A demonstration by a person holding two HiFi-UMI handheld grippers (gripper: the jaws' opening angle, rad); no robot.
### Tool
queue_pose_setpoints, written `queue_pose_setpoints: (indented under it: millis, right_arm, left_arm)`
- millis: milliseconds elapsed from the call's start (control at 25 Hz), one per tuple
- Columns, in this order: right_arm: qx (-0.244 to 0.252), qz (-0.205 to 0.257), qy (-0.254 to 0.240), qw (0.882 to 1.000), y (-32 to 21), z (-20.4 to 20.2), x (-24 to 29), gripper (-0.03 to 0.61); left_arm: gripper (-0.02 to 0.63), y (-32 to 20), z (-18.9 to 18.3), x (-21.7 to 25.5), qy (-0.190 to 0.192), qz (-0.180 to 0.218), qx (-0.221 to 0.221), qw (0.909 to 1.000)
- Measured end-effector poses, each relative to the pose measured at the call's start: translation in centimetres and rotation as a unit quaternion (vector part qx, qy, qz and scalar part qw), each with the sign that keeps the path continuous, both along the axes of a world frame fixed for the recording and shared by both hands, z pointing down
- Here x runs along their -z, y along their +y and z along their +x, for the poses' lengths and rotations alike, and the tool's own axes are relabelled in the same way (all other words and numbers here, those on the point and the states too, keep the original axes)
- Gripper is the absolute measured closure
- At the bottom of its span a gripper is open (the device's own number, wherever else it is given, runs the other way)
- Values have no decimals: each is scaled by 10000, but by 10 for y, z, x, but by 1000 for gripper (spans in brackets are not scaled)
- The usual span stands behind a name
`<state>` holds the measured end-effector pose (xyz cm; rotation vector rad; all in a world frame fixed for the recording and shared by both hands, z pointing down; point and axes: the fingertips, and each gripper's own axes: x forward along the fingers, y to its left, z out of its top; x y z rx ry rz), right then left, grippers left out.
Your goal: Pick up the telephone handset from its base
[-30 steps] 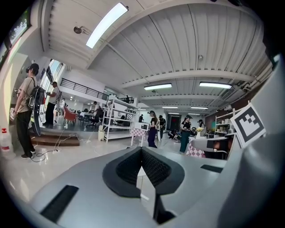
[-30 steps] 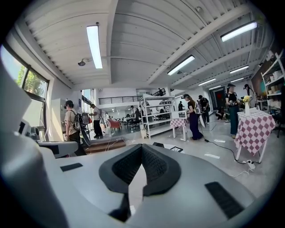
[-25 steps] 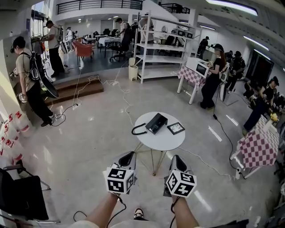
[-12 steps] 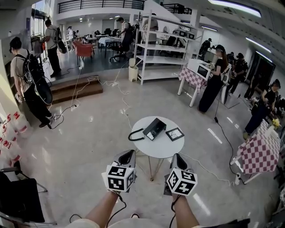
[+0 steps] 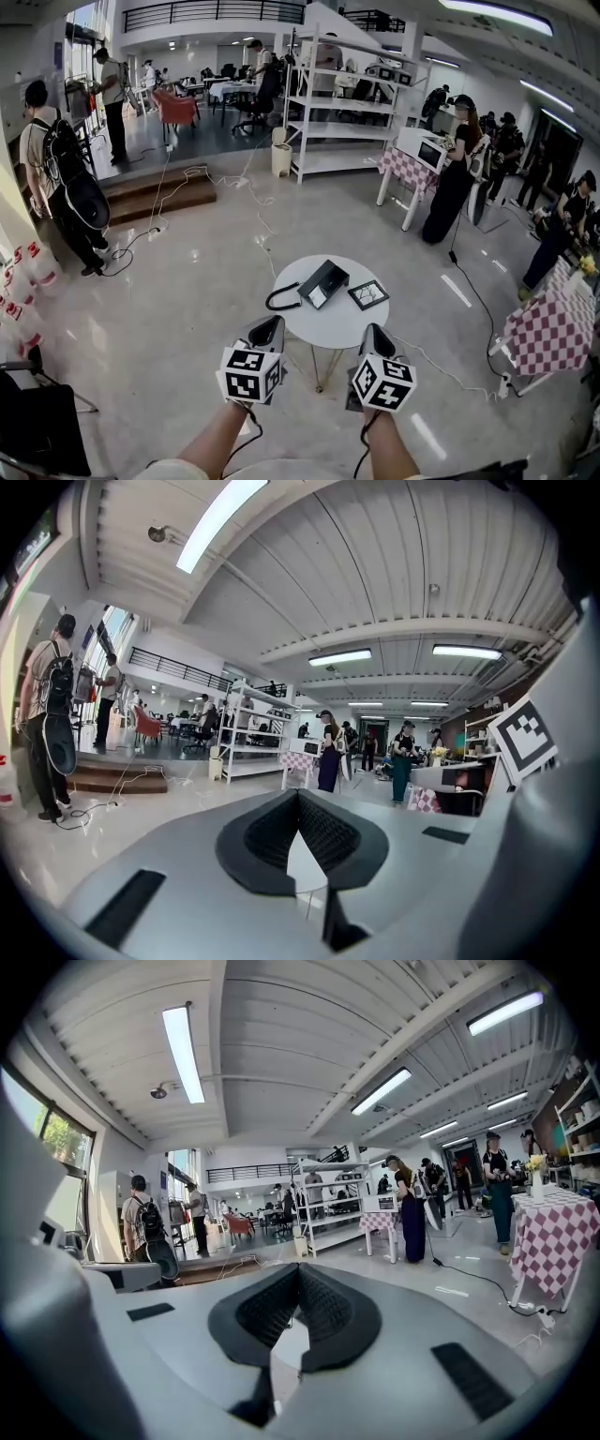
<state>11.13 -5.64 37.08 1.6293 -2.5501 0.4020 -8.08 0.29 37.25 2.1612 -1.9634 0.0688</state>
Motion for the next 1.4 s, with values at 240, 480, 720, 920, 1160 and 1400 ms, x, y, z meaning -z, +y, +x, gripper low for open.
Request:
queue_pose_setpoints:
  millis: [240, 480, 720, 920, 1160, 1400]
  right_arm:
    - [6, 7, -41, 10000, -26, -1, 0, 557]
    - [25, -104, 27, 9999, -36, 2, -10, 555]
    - [63, -214, 21, 9997, -32, 1, -21, 555]
    - [38, -321, 51, 9995, -29, 5, -31, 556]
    - [-104, -297, 21, 9995, -43, 8, -32, 557]
    - [-194, -281, 11, 9994, -69, 2, -31, 557]
  left_arm:
    - [598, -25, -1, 5, -166, 43, -25, 9998]
    - [598, -32, -3, -3, -63, -4, 93, 9999]
    - [598, -29, -3, -21, -9, -221, 150, 9996]
    - [598, -31, -2, -26, 11, -278, 140, 9995]
    - [598, -50, 1, -25, -8, -224, -21, 9997]
    - [598, -81, -3, -24, -36, -189, -153, 9997]
